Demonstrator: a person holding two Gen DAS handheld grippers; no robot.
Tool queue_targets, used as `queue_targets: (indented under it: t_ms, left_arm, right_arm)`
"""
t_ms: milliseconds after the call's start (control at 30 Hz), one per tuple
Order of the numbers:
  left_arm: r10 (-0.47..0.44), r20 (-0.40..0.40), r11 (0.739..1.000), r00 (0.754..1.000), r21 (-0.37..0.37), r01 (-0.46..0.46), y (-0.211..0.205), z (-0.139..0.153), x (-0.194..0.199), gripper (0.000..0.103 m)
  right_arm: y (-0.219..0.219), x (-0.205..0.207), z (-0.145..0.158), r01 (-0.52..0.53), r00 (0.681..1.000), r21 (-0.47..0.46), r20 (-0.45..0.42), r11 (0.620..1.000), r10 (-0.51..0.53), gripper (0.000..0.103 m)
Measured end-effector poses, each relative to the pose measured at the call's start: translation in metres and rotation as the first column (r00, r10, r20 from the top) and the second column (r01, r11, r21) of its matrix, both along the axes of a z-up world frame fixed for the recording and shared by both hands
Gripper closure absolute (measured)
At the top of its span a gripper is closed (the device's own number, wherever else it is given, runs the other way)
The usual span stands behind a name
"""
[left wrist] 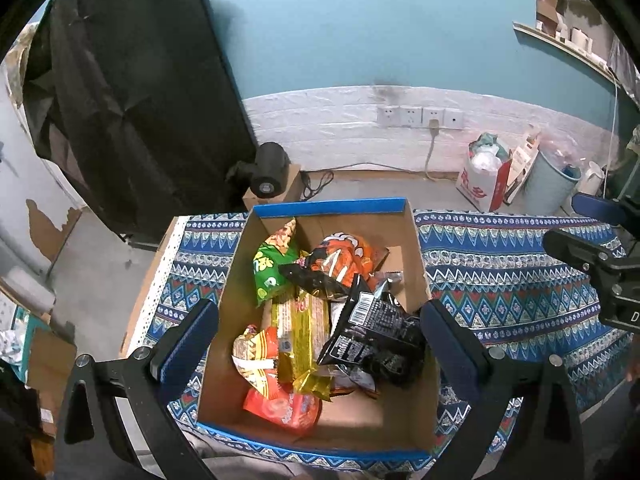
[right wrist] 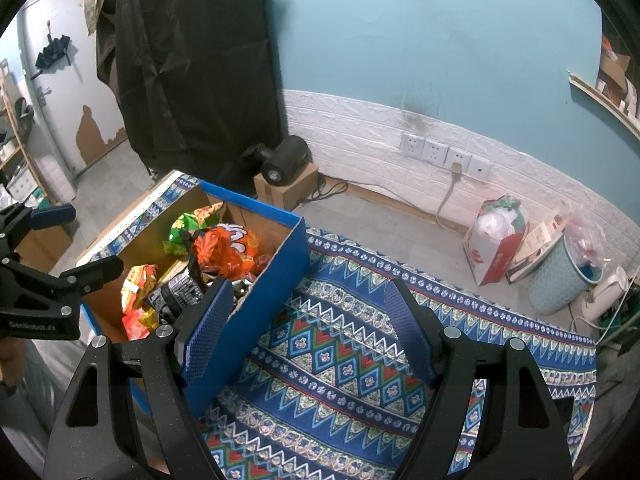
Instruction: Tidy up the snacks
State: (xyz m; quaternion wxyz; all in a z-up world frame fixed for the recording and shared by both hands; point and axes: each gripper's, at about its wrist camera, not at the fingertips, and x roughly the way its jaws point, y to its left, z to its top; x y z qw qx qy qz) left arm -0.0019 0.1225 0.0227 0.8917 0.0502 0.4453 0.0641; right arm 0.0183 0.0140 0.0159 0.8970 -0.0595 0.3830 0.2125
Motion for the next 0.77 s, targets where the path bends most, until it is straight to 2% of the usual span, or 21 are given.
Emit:
queue_targets:
  t_ms: [767]
  left_arm:
    - [0.013, 0.01, 1.0, 1.0, -0.02, -0.013, 0.0054, -0.0004, -0.0009, 0.001]
  right_arm:
    - [-0.0013, -0.0003, -0.0012, -0.005, 1.0, 0.001, -0.007, 1.0, 0.005, 0.026]
